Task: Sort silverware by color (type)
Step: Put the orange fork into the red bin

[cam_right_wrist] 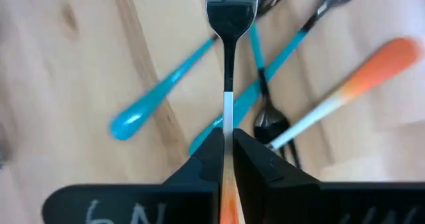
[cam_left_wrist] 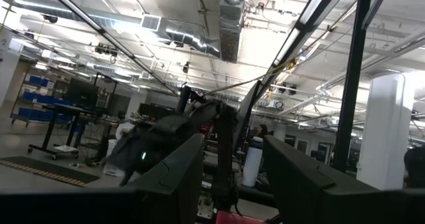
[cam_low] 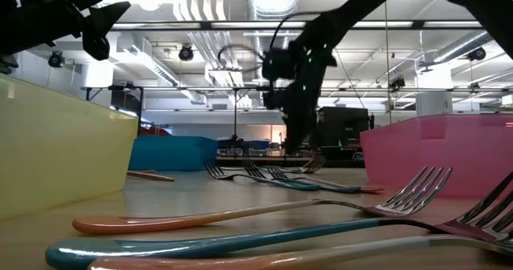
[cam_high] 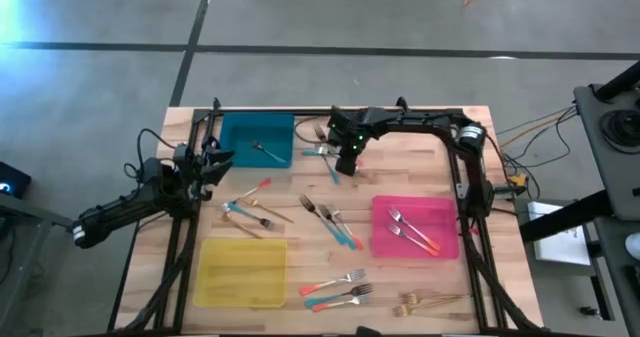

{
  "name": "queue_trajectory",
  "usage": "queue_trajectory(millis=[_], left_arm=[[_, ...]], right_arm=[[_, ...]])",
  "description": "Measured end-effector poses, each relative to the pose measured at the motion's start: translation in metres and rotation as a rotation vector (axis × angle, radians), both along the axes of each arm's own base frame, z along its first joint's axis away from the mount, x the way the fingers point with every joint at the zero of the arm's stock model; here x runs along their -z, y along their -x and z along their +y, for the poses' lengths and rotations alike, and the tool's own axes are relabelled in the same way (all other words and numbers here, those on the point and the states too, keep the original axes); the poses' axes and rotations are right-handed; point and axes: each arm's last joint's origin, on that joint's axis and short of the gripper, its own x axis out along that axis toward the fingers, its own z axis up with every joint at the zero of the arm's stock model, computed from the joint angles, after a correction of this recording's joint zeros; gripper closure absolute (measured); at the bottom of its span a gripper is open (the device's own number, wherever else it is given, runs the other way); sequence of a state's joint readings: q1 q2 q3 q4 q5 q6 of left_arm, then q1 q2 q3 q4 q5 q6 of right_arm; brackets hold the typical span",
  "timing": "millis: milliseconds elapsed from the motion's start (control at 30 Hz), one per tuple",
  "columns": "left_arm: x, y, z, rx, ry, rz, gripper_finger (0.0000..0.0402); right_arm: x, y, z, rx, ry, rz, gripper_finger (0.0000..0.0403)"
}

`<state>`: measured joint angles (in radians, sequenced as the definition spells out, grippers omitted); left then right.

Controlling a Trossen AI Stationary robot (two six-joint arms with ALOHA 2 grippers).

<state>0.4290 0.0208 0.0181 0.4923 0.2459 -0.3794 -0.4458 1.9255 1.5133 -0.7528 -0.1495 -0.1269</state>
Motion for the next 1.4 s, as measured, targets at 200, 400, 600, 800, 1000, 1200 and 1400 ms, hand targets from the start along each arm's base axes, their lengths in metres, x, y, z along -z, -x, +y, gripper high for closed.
queue_trajectory(millis=[200,400,600,800,1000,1200,1400], left_arm=[[0.000,0.000,0.000,0.000,0.000,0.000,0.0260],[0.000,0.000,0.000,0.000,0.000,0.000,0.0260],[0.000,0.000,0.000,0.000,0.000,0.000,0.0260],[0.000,0.000,0.000,0.000,0.000,0.000,0.0260],[0.000,0.000,0.000,0.000,0.000,0.000,0.0260],[0.000,0.000,0.000,0.000,0.000,0.000,0.0260],[0.000,0.000,0.000,0.000,0.000,0.000,0.0260]], right_arm=[[-0.037,0.013,0.013,0.054,-0.038,-0.039,0.0389],[-0.069,0.047,0.052,0.076,-0.192,0.139,0.0390],[-0.089,0.071,0.111,0.045,-0.222,0.175,0.0390],[-0.089,0.101,0.167,0.078,-0.255,0.174,0.0390],[-0.068,0.138,0.206,0.161,-0.267,0.240,0.0390],[-0.045,0.157,0.213,0.303,-0.265,0.252,0.0390],[-0.039,0.159,0.212,0.302,-0.254,0.269,0.0369]])
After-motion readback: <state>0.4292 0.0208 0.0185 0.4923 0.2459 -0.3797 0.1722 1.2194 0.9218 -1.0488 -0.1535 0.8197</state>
